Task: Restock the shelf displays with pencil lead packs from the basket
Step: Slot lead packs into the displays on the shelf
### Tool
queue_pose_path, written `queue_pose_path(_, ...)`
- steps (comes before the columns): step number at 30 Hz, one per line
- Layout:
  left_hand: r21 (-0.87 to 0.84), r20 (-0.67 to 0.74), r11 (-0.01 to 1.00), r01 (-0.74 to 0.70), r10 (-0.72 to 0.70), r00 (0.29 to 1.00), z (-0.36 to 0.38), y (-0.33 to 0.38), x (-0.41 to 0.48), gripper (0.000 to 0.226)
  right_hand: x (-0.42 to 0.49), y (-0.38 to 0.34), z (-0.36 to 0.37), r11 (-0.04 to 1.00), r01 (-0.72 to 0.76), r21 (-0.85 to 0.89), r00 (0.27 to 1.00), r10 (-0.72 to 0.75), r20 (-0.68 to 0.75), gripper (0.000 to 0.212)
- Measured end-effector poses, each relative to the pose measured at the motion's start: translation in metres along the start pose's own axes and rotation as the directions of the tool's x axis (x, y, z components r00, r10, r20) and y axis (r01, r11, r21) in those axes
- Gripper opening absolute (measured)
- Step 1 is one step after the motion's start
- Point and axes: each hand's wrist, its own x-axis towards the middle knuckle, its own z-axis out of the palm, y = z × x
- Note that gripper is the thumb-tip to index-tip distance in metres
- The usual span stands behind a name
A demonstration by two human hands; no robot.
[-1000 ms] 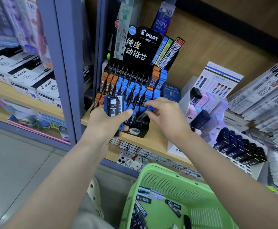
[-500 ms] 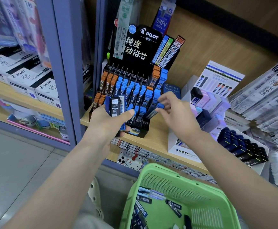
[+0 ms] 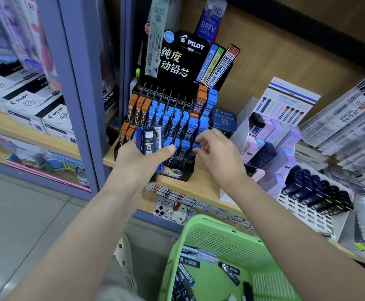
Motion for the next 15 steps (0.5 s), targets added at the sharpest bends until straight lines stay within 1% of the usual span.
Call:
queue_pose_path(3, 0.004, 0.000, 1.000, 0.004, -0.004, 1.000, 0.000, 0.000, 0.000, 0.029, -0.001, -0.001, 0.002, 1.000, 0.008, -0.026, 1.000, -0.008, -0.009, 0.014)
queue_pose_path(11, 0.033, 0.038, 0.999, 0.019, -0.020, 0.999, 0.001, 0.002, -0.003, 0.030, -0.005, 0.000, -0.001, 0.999, 0.028, -0.032, 1.000, -0.028, 0.000, 0.017)
queue_pose_path(13, 0.047, 0.065, 0.998, 0.043, -0.046, 0.997, 0.003, 0.002, -0.002, 0.027, -0.009, 0.001, -0.002, 0.999, 0.029, -0.037, 1.000, -0.029, -0.003, 0.017)
queue_pose_path(15, 0.056, 0.089, 0.996, 0.073, -0.078, 0.993, 0.004, 0.002, -0.003, 0.021, -0.013, -0.001, -0.005, 1.000, 0.010, 0.007, 0.999, -0.010, -0.034, 0.016)
